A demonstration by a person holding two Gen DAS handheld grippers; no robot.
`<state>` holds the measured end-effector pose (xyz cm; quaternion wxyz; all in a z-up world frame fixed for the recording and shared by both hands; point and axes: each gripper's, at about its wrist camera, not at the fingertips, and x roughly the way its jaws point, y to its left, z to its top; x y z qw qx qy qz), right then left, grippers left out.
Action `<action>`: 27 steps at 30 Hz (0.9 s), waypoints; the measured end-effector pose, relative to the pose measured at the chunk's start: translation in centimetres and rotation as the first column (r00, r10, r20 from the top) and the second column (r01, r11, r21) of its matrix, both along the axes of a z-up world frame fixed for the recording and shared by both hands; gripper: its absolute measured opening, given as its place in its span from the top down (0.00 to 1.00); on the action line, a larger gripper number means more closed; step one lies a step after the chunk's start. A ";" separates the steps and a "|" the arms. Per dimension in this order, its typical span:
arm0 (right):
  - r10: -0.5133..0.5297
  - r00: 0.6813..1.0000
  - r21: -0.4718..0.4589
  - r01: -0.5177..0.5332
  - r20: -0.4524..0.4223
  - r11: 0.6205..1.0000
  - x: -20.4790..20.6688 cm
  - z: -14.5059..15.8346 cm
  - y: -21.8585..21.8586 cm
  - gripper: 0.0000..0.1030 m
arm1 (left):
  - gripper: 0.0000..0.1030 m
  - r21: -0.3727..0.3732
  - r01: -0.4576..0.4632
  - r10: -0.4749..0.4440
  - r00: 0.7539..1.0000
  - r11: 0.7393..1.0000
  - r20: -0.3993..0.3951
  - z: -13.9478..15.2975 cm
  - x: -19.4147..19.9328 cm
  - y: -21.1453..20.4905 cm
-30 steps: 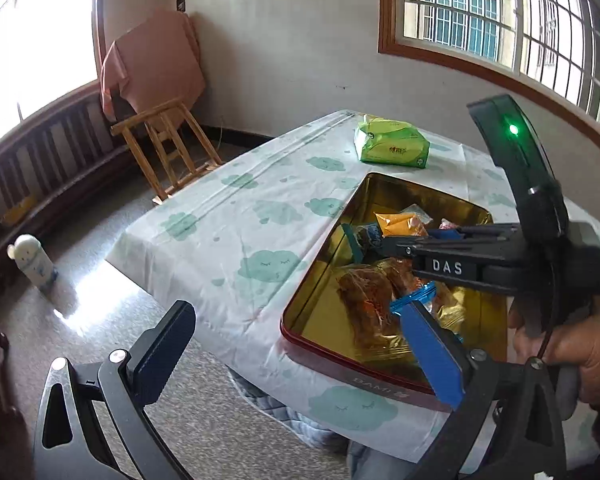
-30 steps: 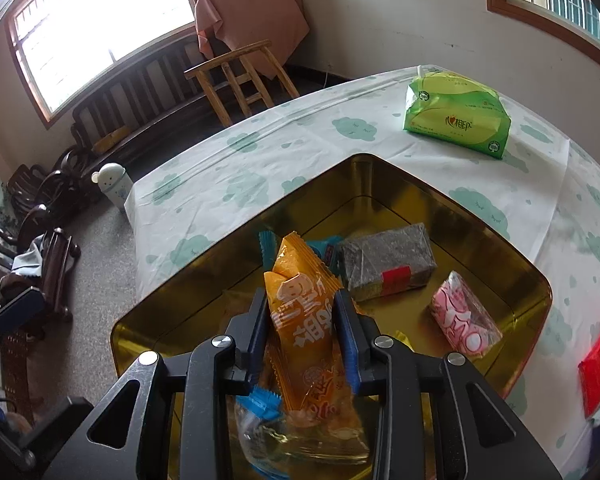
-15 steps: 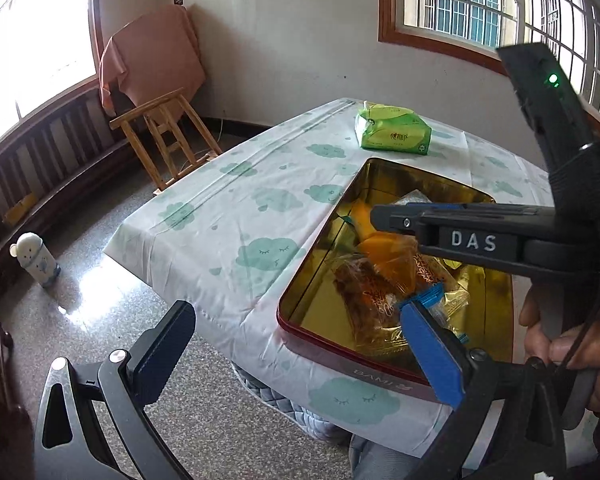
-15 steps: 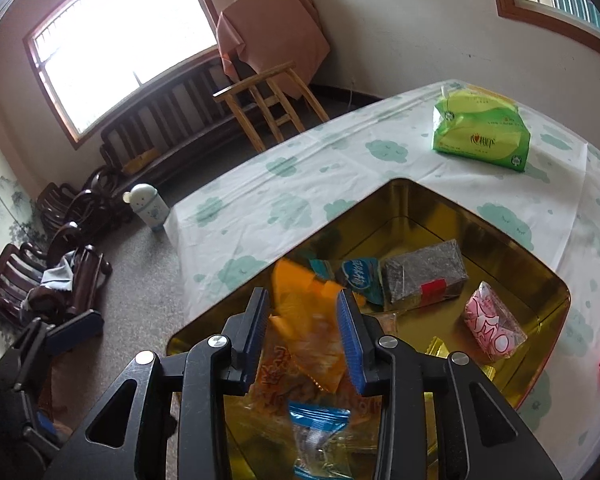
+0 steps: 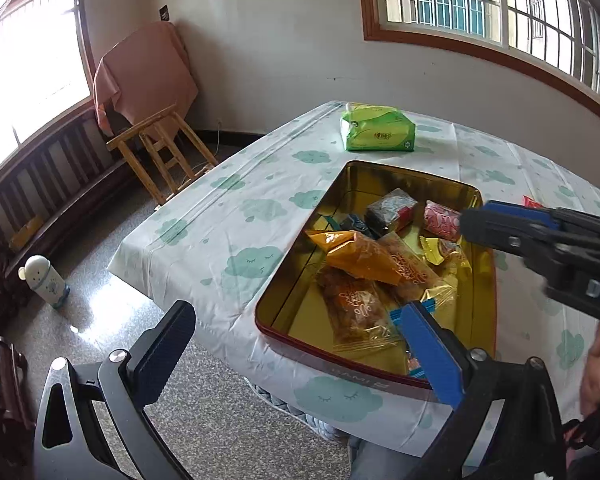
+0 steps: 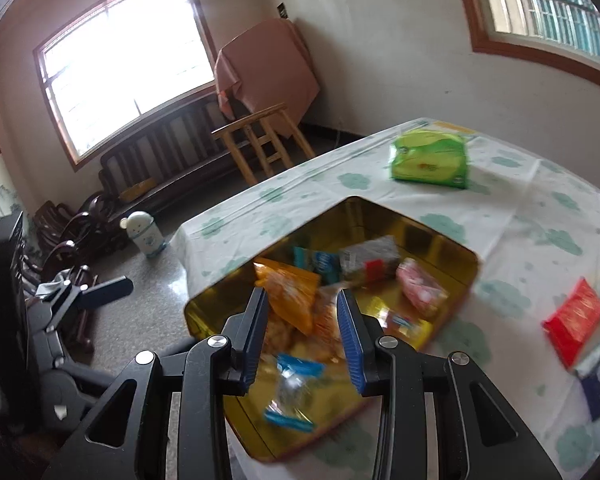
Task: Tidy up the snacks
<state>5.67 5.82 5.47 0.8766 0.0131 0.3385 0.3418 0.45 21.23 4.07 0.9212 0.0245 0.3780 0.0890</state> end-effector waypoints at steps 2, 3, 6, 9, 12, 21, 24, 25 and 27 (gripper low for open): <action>-0.037 0.999 -0.014 0.038 0.026 0.999 -1.0 0.3 -2.2 0.64 | 0.01 0.010 0.011 -0.011 1.000 1.000 -0.002 0.1 0.0 -0.6; -0.055 0.998 -0.023 0.056 0.040 0.998 -1.4 0.4 -3.1 0.64 | 0.01 0.015 0.020 -0.020 1.000 1.000 -0.001 0.2 0.0 -1.1; -0.116 0.990 -0.054 0.121 0.076 0.991 -2.9 0.4 -6.5 0.64 | 0.01 0.031 0.040 -0.040 0.999 0.999 -0.001 0.4 0.0 -2.3; -0.192 0.976 -0.077 0.200 0.099 0.977 -4.0 0.2 -10.3 0.64 | 0.01 0.045 0.058 -0.058 0.998 0.997 0.001 0.6 0.0 -3.5; -0.282 0.953 -0.111 0.294 0.111 0.949 -4.4 -0.6 -14.2 0.63 | 0.01 0.056 0.085 -0.085 0.996 0.995 -0.006 0.7 0.2 -4.9; -0.527 0.847 -0.174 0.530 0.068 0.830 -3.9 -4.2 -25.5 0.61 | 0.01 0.118 0.182 -0.180 0.983 0.976 -0.023 1.0 0.6 -10.2; -0.579 0.814 -0.181 0.579 0.059 0.795 -3.9 -5.1 -28.5 0.60 | 0.01 0.145 0.213 -0.210 0.977 0.966 -0.030 1.0 0.9 -12.3; -0.592 0.804 -0.185 0.592 0.059 0.785 -4.0 -5.4 -29.2 0.60 | 0.01 0.150 0.222 -0.220 0.975 0.963 -0.033 1.0 1.0 -12.9; -0.618 0.784 -0.195 0.615 0.057 0.764 -3.9 -6.0 -30.5 0.59 | 0.01 0.151 0.243 -0.240 0.970 0.958 -0.038 1.0 1.2 -14.0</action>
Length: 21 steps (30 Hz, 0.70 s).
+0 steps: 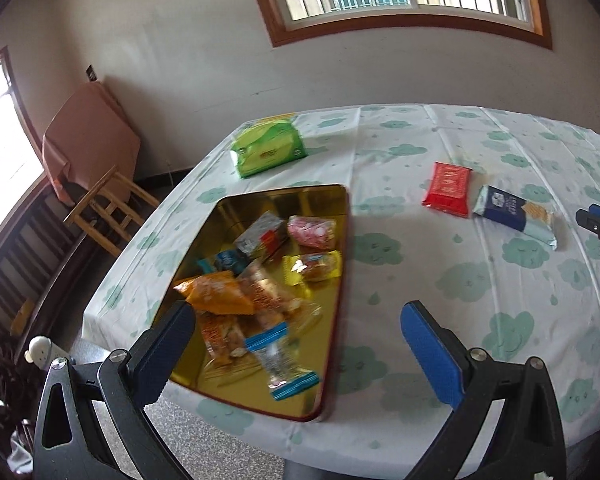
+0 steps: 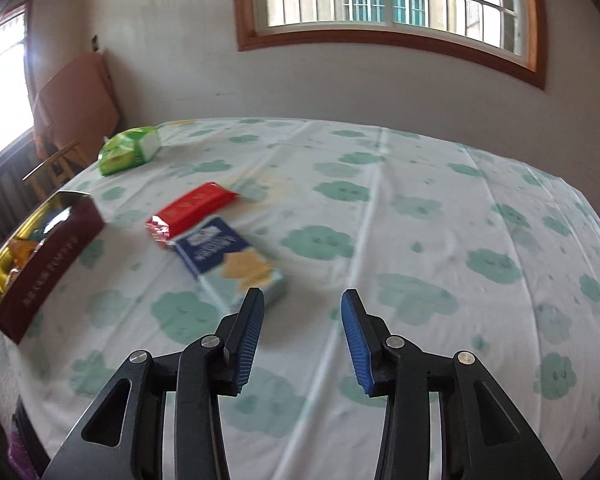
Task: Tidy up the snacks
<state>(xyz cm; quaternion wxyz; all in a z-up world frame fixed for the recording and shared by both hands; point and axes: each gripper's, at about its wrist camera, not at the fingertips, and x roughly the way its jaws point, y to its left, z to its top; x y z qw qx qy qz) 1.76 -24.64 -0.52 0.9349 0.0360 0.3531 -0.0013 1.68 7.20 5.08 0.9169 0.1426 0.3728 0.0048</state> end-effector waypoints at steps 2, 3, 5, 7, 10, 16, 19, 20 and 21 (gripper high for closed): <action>-0.022 1.000 -0.008 0.022 -0.005 1.000 0.0 -0.4 -0.7 0.59 | 0.01 0.008 0.019 -0.019 1.000 1.000 -0.001 0.0 0.3 -1.4; -0.029 1.000 -0.006 0.029 -0.004 1.000 -0.1 -0.6 -1.1 0.57 | 0.01 0.012 0.028 -0.028 1.000 1.000 -0.001 0.0 0.5 -2.0; -0.039 0.999 0.006 0.039 0.002 0.999 -0.2 -0.8 -1.6 0.53 | 0.01 0.024 0.049 -0.049 0.999 0.998 -0.004 0.0 0.9 -3.5; -0.058 0.998 0.019 0.058 0.001 0.998 -0.2 -0.9 -2.2 0.45 | 0.01 0.032 0.068 -0.067 0.998 0.997 -0.010 -0.1 1.4 -4.6; -0.077 0.997 0.045 0.077 0.001 0.996 -0.2 -1.1 -2.8 0.39 | 0.01 0.037 0.101 -0.100 0.995 0.994 -0.015 -0.3 2.0 -6.5; -0.128 0.992 0.064 0.128 -0.008 0.990 -0.3 -1.1 -3.7 0.28 | 0.01 0.039 0.161 -0.160 0.987 0.986 -0.014 -0.6 3.5 -9.7; -0.133 0.991 0.080 0.134 -0.019 0.988 -0.2 -1.3 -4.0 0.25 | 0.01 0.015 0.202 -0.201 0.979 0.979 -0.043 -0.9 4.9 -10.9; -0.130 0.991 0.085 0.131 -0.020 0.988 -0.2 -1.3 -4.0 0.25 | 0.01 0.004 0.220 -0.219 0.974 0.975 -0.059 -1.0 5.5 -11.3; -0.126 0.992 0.089 0.127 -0.021 0.988 -0.1 -1.4 -4.1 0.24 | 0.01 -0.003 0.231 -0.231 0.971 0.973 -0.068 -1.1 5.9 -11.6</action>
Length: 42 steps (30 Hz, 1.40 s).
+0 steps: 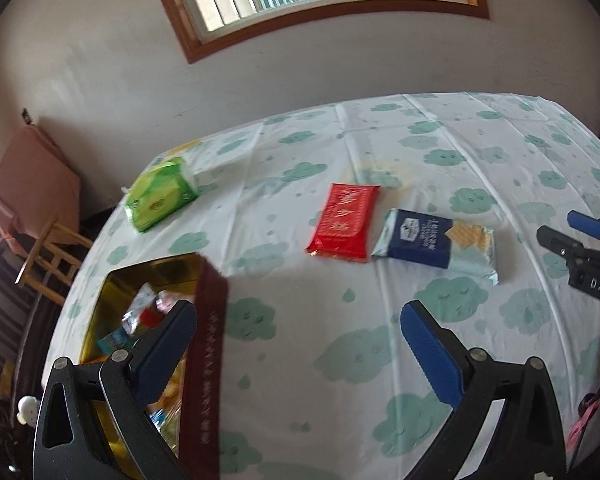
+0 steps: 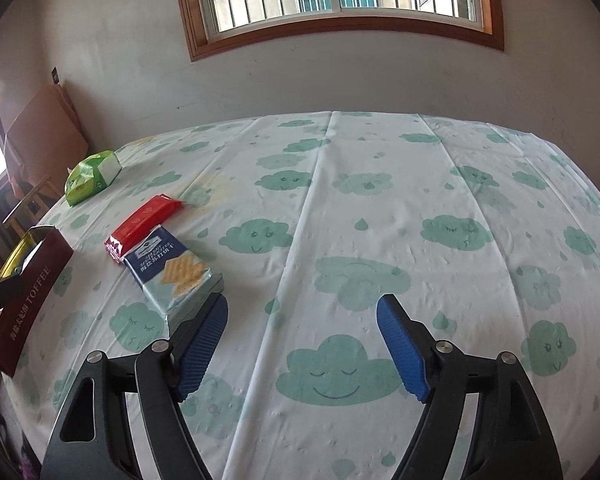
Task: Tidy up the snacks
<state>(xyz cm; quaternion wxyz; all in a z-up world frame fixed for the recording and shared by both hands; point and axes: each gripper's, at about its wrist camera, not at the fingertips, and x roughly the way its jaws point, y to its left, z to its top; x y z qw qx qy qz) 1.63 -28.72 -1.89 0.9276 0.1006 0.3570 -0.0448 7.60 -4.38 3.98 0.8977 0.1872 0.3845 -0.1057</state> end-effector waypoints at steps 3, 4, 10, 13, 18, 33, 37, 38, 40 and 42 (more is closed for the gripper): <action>0.010 1.000 0.017 -0.010 -0.005 1.000 0.1 -0.2 -0.1 0.24 | 0.01 -0.017 0.029 -0.030 0.999 0.999 -0.040 -0.2 2.2 -1.1; 0.016 1.000 0.029 -0.016 -0.005 0.999 0.1 -0.3 -0.2 0.24 | 0.02 -0.021 0.032 -0.033 0.998 0.999 -0.048 -0.3 2.6 -1.4; 0.020 1.000 0.074 -0.020 0.004 0.997 -0.1 -0.4 -0.8 0.24 | 0.02 -0.036 0.058 -0.061 0.993 0.998 -0.102 -1.2 6.3 -2.8; 0.025 1.000 0.089 -0.026 0.008 0.996 -0.1 -0.4 -0.9 0.24 | 0.02 -0.036 0.083 -0.088 0.988 0.996 -0.129 -1.8 7.8 -3.4; 0.033 0.999 0.105 -0.034 0.015 0.994 -0.2 -0.4 -1.0 0.24 | 0.04 -0.047 0.109 -0.117 0.971 0.993 -0.208 -3.2 10.9 -3.8; 0.047 0.999 0.131 -0.048 0.011 0.990 0.0 -0.5 -1.1 0.24 | 0.12 -0.030 0.158 -0.158 0.912 0.987 -0.380 -7.4 17.5 -5.0; 0.049 0.999 0.133 -0.049 0.006 0.990 0.1 -0.6 -1.1 0.24 | 0.19 -0.077 0.155 -0.173 0.898 0.985 -0.405 -7.7 18.1 -4.7; 0.050 0.999 0.133 -0.050 0.003 0.990 0.1 -0.7 -1.1 0.24 | 0.22 -0.106 0.145 -0.176 0.893 0.984 -0.415 -7.8 18.2 -4.4; 0.051 0.999 0.132 -0.050 -0.001 0.990 0.1 -0.7 -1.0 0.24 | 0.30 -0.115 0.137 -0.172 0.902 0.984 -0.396 -7.6 17.9 -4.1; 0.050 0.999 0.130 -0.050 -0.003 0.990 0.2 -0.8 -1.0 0.24 | 0.52 -0.123 0.141 -0.178 0.907 0.982 -0.382 -7.3 17.5 -4.2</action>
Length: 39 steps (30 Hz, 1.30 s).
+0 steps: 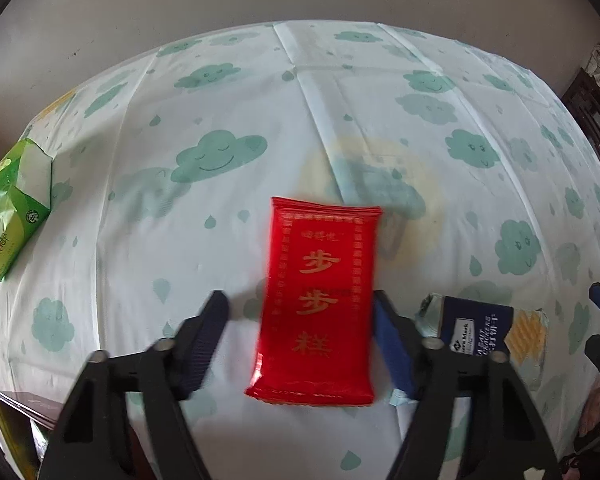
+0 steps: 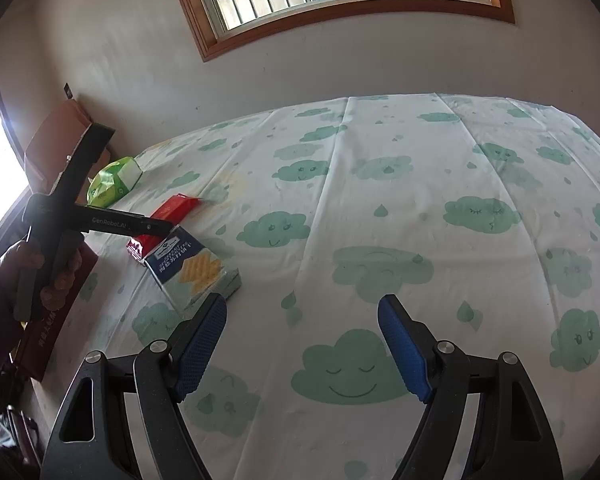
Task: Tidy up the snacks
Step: 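Lift the red packet with left while right grasps the blue soda cracker packet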
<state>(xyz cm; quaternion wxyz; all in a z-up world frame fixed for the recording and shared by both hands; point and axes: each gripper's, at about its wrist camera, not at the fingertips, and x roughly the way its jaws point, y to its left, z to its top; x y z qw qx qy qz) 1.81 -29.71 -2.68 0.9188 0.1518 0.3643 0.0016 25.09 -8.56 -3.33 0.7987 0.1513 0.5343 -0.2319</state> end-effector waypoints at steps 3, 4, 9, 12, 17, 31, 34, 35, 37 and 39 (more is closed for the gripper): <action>-0.001 1.000 0.001 0.001 -0.003 1.000 0.1 -0.1 0.0 0.24 | 0.60 0.032 -0.056 0.055 0.998 0.998 0.033 0.4 -0.9 -0.2; -0.001 1.000 0.001 0.001 -0.005 1.000 0.1 -0.1 0.0 0.24 | 0.60 0.022 -0.079 0.078 0.996 0.997 0.038 0.4 -1.3 0.0; 0.001 1.000 0.004 -0.001 -0.011 1.000 0.2 -0.2 -0.1 0.24 | 0.60 -0.040 -0.149 0.151 0.987 0.988 0.050 1.3 -5.0 1.2; 0.005 1.000 -0.004 -0.005 -0.018 1.000 0.3 -0.3 0.1 0.24 | 0.60 -0.069 -0.164 0.168 0.984 0.984 0.060 2.3 -7.5 1.7; 0.015 1.000 -0.020 -0.015 -0.025 1.000 0.5 -0.3 0.4 0.24 | 0.60 -0.106 -0.209 0.218 0.972 0.972 0.082 3.9 -11.4 2.9; 0.051 0.998 -0.152 -0.055 -0.033 0.987 0.6 0.1 2.8 0.24 | 0.60 -0.123 -0.262 0.281 0.944 0.957 0.173 7.8 -19.3 6.8; 0.072 0.997 -0.189 -0.077 -0.035 0.979 0.7 0.2 3.6 0.24 | 0.60 -0.127 -0.271 0.291 0.938 0.954 0.186 8.4 -20.3 7.8; 0.077 0.996 -0.203 -0.083 -0.033 0.976 0.6 0.3 3.9 0.24 | 0.60 -0.128 -0.272 0.293 0.938 0.954 0.188 8.5 -20.6 8.0; 0.081 0.996 -0.223 -0.085 -0.026 0.971 0.5 0.4 4.2 0.24 | 0.60 -0.130 -0.277 0.298 0.936 0.952 0.189 8.7 -21.1 8.6; 0.089 0.996 -0.240 -0.090 -0.017 0.966 0.4 0.5 4.6 0.24 | 0.60 -0.132 -0.283 0.304 0.935 0.950 0.185 8.7 -21.4 9.1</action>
